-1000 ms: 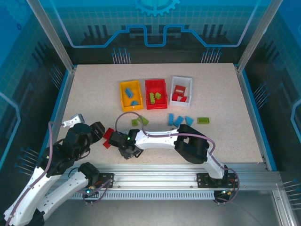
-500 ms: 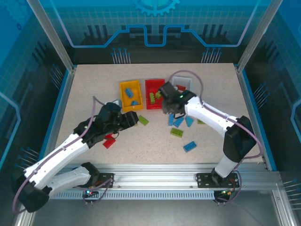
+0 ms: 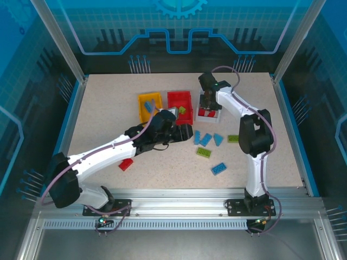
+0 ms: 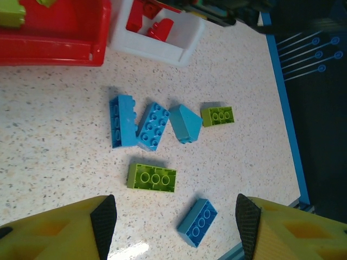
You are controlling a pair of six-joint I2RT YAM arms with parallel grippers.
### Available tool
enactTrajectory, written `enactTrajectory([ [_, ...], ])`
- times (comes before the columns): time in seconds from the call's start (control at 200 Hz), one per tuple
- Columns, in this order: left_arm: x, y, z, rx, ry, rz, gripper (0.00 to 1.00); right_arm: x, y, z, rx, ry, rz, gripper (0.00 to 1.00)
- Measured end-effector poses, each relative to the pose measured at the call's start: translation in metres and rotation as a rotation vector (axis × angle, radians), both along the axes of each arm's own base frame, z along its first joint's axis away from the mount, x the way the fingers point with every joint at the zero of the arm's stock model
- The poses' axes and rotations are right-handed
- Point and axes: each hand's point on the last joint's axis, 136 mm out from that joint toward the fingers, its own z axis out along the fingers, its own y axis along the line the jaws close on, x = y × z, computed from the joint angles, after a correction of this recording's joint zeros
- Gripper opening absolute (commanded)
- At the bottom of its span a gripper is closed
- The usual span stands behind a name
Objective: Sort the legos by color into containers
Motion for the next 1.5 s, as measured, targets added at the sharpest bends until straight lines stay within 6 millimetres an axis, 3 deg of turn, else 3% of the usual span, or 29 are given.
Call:
enactTrajectory([
  [0.2, -0.001, -0.006, -0.010, 0.029, 0.004, -0.016, 0.64, 0.000, -0.003, -0.012, -0.013, 0.045, 0.009, 0.54],
  [0.43, 0.001, 0.004, -0.015, 0.074, -0.001, 0.018, 0.64, -0.001, -0.001, -0.007, -0.004, 0.040, 0.022, 0.56],
  [0.54, -0.001, 0.016, -0.020, 0.125, 0.010, 0.048, 0.64, -0.003, 0.002, 0.020, 0.012, -0.012, 0.033, 0.55],
  [0.61, -0.003, 0.024, -0.022, 0.160, 0.018, 0.065, 0.64, -0.013, 0.006, 0.052, 0.033, -0.077, 0.051, 0.55],
  [0.725, -0.003, 0.027, -0.022, 0.196, 0.036, 0.072, 0.65, -0.050, 0.016, 0.109, 0.081, -0.210, 0.103, 0.56],
  [0.83, 0.005, 0.016, -0.029, 0.206, 0.054, 0.063, 0.65, -0.099, 0.026, 0.135, 0.146, -0.317, 0.164, 0.57],
  [0.935, 0.019, -0.006, -0.048, 0.234, 0.092, 0.043, 0.66, -0.156, 0.027, 0.125, 0.197, -0.346, 0.224, 0.61],
  [0.985, 0.028, -0.017, -0.058, 0.250, 0.104, 0.033, 0.67, -0.183, 0.024, 0.110, 0.219, -0.340, 0.254, 0.63],
  [1.086, 0.046, -0.038, -0.081, 0.297, 0.126, 0.015, 0.68, -0.224, 0.015, 0.090, 0.248, -0.340, 0.287, 0.66],
  [1.166, 0.057, -0.048, -0.095, 0.342, 0.138, 0.003, 0.68, -0.250, 0.007, 0.090, 0.297, -0.368, 0.297, 0.66],
  [1.341, 0.072, -0.058, -0.119, 0.421, 0.157, -0.007, 0.66, -0.275, -0.009, 0.110, 0.385, -0.450, 0.264, 0.66],
  [1.496, 0.074, -0.059, -0.139, 0.470, 0.180, -0.022, 0.60, -0.283, -0.014, 0.106, 0.394, -0.428, 0.242, 0.65],
])
